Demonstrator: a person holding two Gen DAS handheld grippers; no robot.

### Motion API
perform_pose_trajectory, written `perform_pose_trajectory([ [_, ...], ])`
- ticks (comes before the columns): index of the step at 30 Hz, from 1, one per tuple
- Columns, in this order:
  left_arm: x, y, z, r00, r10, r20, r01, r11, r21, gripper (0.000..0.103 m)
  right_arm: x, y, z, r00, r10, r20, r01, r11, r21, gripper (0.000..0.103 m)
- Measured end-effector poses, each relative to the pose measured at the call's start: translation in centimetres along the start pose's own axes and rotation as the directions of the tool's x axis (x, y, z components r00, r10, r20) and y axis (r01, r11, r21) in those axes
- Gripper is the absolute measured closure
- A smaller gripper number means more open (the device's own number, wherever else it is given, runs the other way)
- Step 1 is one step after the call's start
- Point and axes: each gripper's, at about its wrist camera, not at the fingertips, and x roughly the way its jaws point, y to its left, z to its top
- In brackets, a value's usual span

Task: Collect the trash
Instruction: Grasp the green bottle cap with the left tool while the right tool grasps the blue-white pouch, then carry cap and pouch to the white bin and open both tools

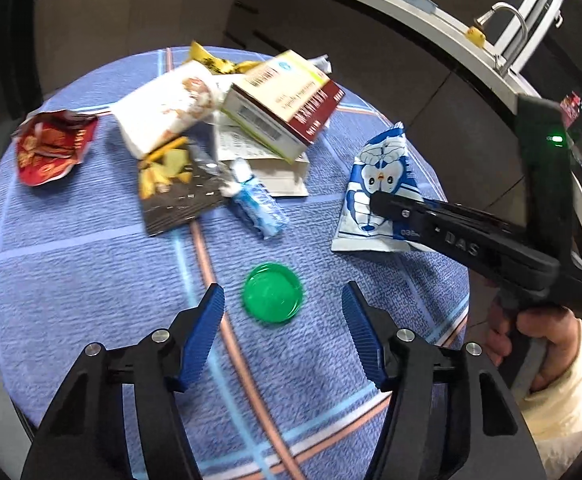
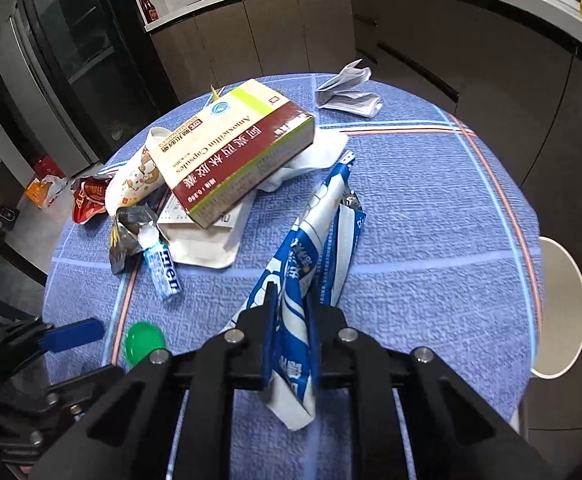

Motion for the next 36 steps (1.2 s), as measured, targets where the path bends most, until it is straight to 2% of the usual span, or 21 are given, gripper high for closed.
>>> perform_pose_trajectory([
  [3, 1.4, -0.4, 0.4, 0.999, 0.022, -0.024, -0.021, 1.000, 0.020, 0.058, -0.5, -0.1, -0.3, 1.000, -0.019, 0.004, 0.019, 1.000, -0.001, 0.088],
  [9, 2.6, -1.3, 0.6, 0.994, 0.108, -0.024, -0.106, 0.992, 0.070, 0.059, -1.1, -0.5, -0.6, 1.000, -0.023, 0.015, 0.023, 1.000, 0.007, 0.088],
  [12, 3.2, -2.0, 0.3, 0.989, 0.149, -0.011, -0.147, 0.984, 0.097, 0.068, -1.5, -0.4, -0.8, 1.000, -0.020, 0.020, 0.020, 1.000, 0.008, 0.088],
  [18, 3.5, -2.2, 0.0, 0.988, 0.156, 0.011, -0.156, 0.985, 0.077, 0.069, -2.9, 0.2, -1.3, 0.999, -0.018, 0.044, 0.018, 1.000, -0.002, 0.089],
  [22, 1.6, -2.1, -0.3, 0.991, 0.124, 0.049, -0.126, 0.991, 0.049, 0.069, -4.6, 0.3, -1.6, 0.997, -0.017, 0.075, 0.018, 1.000, -0.003, 0.089],
  [27, -0.5, -3.1, 0.8, 0.993, 0.056, 0.105, -0.061, 0.997, 0.039, 0.069, -7.1, -0.4, -2.0, 0.992, -0.025, 0.125, 0.023, 1.000, 0.014, 0.089],
  [32, -0.6, -6.3, 2.7, 0.991, -0.018, 0.134, 0.005, 0.995, 0.100, 0.069, -9.8, -2.9, -2.5, 0.981, -0.071, 0.182, 0.060, 0.996, 0.062, 0.089],
  [36, -0.3, -10.2, 4.5, 0.986, -0.103, 0.131, 0.080, 0.982, 0.172, 0.069, -11.8, -6.7, -3.4, 0.967, -0.145, 0.209, 0.119, 0.984, 0.133, 0.089],
])
